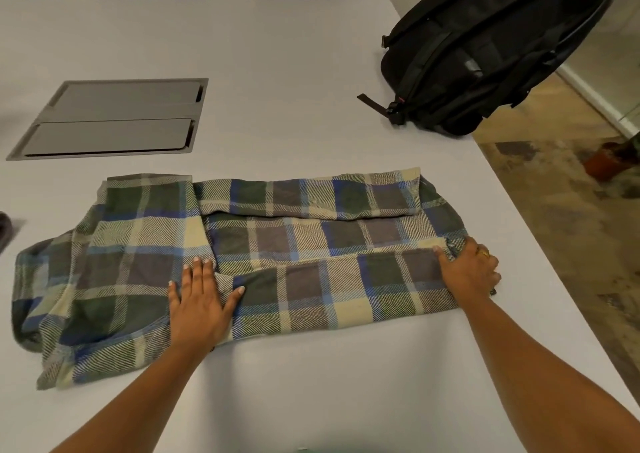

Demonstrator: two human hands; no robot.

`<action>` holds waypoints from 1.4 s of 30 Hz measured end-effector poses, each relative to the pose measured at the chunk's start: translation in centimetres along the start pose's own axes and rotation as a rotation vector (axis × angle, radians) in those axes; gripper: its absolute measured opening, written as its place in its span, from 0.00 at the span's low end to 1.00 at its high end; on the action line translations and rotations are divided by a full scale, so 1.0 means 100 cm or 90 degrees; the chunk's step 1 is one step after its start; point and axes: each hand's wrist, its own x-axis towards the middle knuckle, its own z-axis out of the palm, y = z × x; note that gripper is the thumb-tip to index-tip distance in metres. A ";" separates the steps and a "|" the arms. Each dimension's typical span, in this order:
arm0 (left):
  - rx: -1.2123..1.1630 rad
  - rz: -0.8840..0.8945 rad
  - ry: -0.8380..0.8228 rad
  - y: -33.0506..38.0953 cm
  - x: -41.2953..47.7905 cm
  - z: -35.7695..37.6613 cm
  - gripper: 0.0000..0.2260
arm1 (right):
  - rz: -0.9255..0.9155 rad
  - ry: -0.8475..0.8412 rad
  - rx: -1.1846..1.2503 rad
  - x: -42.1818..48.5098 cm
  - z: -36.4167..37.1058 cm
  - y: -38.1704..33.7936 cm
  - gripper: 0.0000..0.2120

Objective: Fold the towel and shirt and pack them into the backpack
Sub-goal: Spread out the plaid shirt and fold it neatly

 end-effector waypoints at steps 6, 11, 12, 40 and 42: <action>-0.015 0.001 0.000 0.000 0.000 -0.002 0.48 | 0.034 -0.028 0.145 0.004 -0.022 -0.022 0.26; -0.036 0.004 0.006 -0.001 0.002 -0.003 0.45 | -0.038 -0.028 0.285 -0.034 -0.033 -0.083 0.23; -0.039 0.005 0.005 -0.001 0.002 -0.003 0.45 | -0.062 -0.044 0.314 -0.047 -0.031 -0.098 0.23; 0.131 0.119 -0.125 -0.058 0.046 -0.043 0.40 | -0.420 -0.320 -0.198 -0.145 0.069 -0.167 0.42; 0.160 0.123 -0.107 -0.050 0.046 -0.047 0.34 | -0.445 -0.332 -0.233 -0.129 0.063 -0.170 0.42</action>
